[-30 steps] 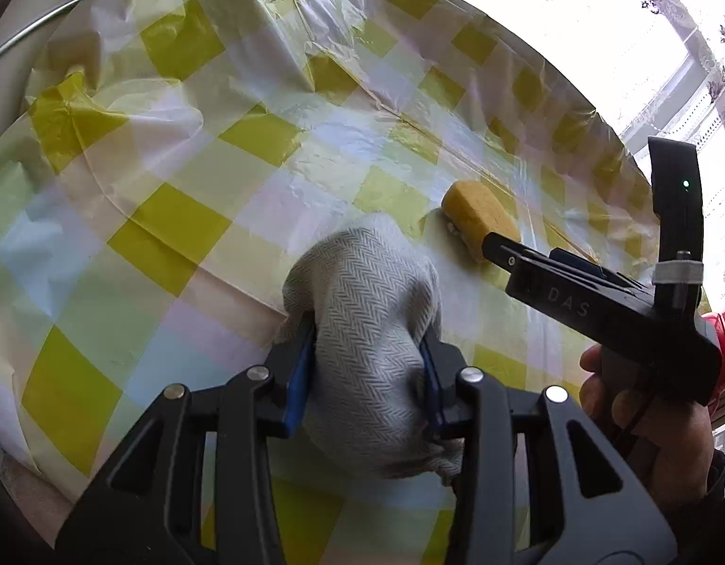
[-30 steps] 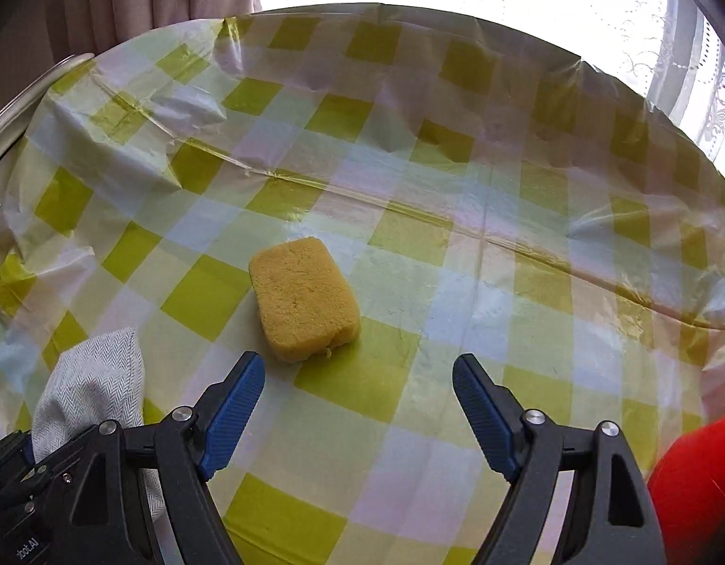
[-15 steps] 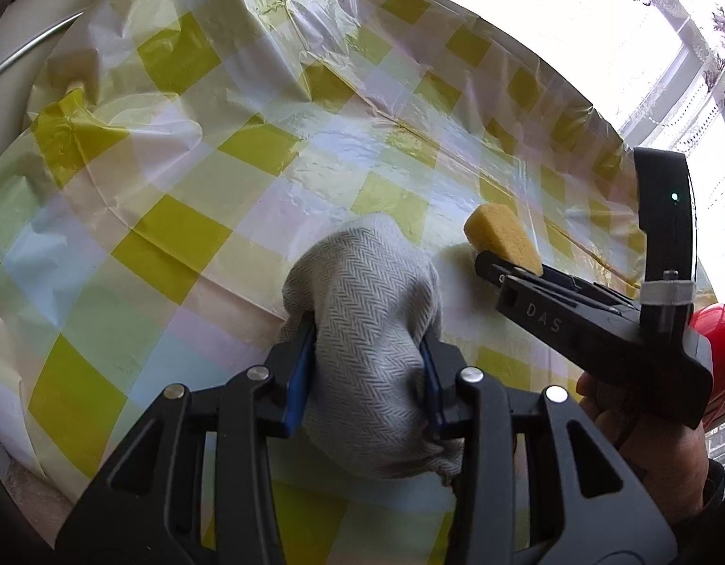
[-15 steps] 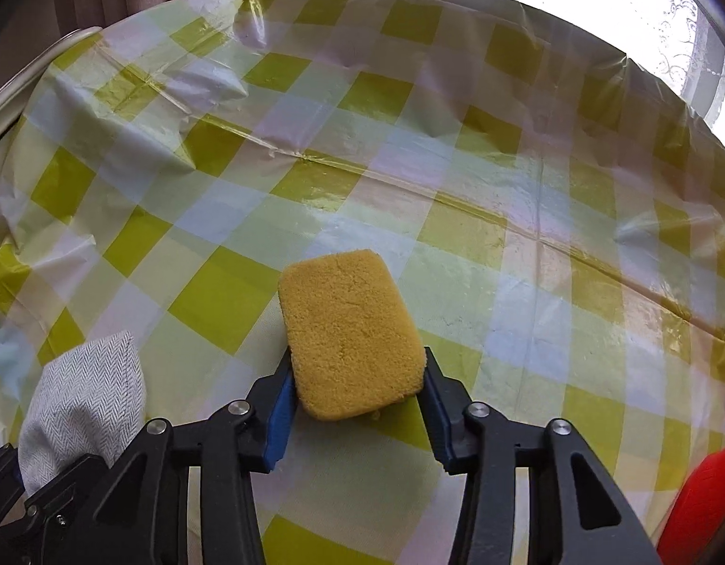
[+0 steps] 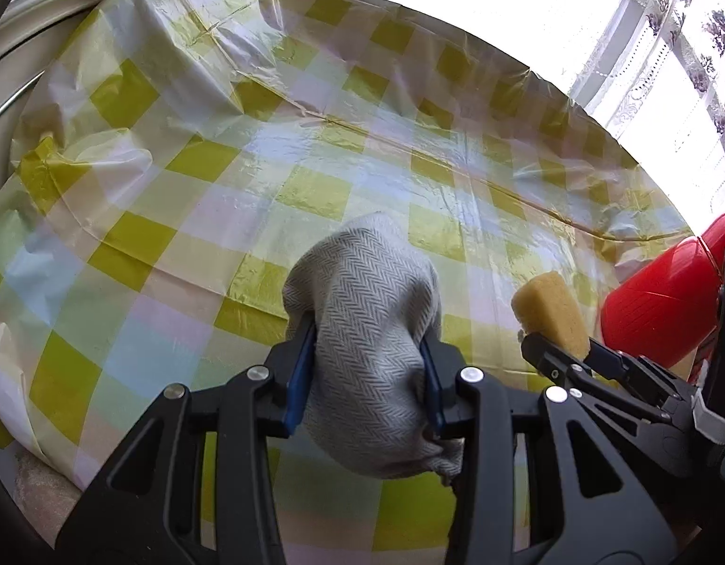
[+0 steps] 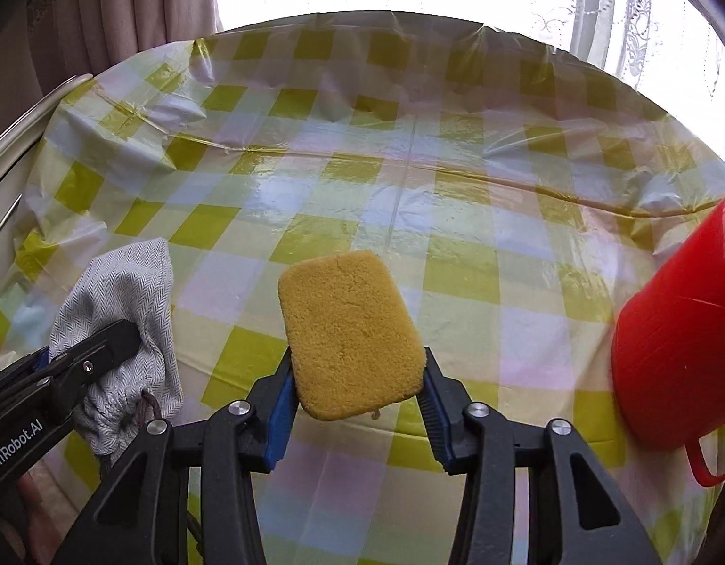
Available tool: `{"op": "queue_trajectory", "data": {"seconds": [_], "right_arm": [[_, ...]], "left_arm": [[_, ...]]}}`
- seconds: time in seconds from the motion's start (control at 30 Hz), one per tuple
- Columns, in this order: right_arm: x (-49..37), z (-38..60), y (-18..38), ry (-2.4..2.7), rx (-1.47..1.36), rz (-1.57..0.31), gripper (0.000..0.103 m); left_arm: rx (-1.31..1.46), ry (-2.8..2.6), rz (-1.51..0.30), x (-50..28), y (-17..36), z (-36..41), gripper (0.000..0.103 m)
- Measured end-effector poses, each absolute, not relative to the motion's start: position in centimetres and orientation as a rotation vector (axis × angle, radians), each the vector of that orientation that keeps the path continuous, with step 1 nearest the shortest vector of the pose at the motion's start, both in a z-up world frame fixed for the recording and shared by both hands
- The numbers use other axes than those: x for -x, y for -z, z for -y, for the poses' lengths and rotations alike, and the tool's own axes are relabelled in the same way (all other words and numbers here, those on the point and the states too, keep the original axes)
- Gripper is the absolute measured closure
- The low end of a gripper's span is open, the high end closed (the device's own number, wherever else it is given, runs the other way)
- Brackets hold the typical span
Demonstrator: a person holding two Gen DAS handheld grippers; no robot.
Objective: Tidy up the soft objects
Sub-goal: 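Carry the grey drawstring bag and yellow sponge over the white box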
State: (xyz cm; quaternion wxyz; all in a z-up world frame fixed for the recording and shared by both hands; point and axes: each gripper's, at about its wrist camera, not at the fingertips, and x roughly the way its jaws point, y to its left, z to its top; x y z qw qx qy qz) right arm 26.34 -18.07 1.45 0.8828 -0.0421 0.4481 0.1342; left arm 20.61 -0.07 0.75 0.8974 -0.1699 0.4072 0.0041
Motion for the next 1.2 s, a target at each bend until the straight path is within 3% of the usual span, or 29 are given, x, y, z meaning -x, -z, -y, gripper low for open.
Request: {"op": "queue_trajectory", "data": {"seconds": [1.2], "right_arm": [[-9.8, 33.4, -6.5, -0.063, -0.008, -0.891, 0.055]], "left_arm": [[0.164, 0.319, -0.851, -10.4, -6.2, 14.7, 0.060]]}}
